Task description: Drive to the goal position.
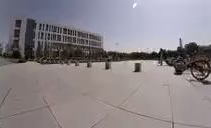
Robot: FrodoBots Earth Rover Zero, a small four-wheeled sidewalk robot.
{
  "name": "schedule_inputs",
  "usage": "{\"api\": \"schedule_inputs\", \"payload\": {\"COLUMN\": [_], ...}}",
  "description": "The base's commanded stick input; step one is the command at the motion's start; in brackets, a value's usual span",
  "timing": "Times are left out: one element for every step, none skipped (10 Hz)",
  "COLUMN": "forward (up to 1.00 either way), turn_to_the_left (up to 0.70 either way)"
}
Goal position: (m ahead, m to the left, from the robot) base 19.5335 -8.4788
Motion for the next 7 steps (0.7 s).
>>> {"api": "schedule_inputs", "payload": {"forward": [1.00,1.00,1.00,1.00,1.00,1.00,1.00], "turn_to_the_left": [0.00,0.00,0.00,0.00,0.00,0.00,0.00]}}
